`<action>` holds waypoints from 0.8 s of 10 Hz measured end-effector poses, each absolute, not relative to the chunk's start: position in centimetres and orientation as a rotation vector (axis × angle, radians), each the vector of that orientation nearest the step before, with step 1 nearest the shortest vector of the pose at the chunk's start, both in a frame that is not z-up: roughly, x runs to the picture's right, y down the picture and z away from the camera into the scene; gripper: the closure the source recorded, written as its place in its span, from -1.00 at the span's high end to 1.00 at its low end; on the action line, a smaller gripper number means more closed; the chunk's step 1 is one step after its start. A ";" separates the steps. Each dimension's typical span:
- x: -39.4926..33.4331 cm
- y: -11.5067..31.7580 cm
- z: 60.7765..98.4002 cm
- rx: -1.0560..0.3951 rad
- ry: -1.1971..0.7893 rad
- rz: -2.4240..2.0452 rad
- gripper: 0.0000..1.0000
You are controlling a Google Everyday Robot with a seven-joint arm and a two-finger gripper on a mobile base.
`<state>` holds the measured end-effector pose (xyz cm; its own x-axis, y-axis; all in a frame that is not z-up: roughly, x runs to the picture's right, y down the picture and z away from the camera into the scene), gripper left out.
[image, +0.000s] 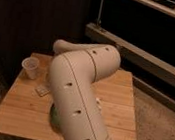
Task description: Place the white sponge in the ceramic cup
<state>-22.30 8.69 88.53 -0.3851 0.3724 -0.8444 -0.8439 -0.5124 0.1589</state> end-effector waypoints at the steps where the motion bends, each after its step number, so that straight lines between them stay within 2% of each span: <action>1: -22.2 8.5 88.4 -0.995 0.764 1.969 -0.88; 3: -22.1 8.9 88.2 -0.981 0.768 1.960 -0.54; 8: -22.1 9.5 88.1 -0.965 0.765 1.901 0.49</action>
<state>-22.08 9.49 88.13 -0.3421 0.4090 -0.8460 -0.8811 -0.4526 0.1375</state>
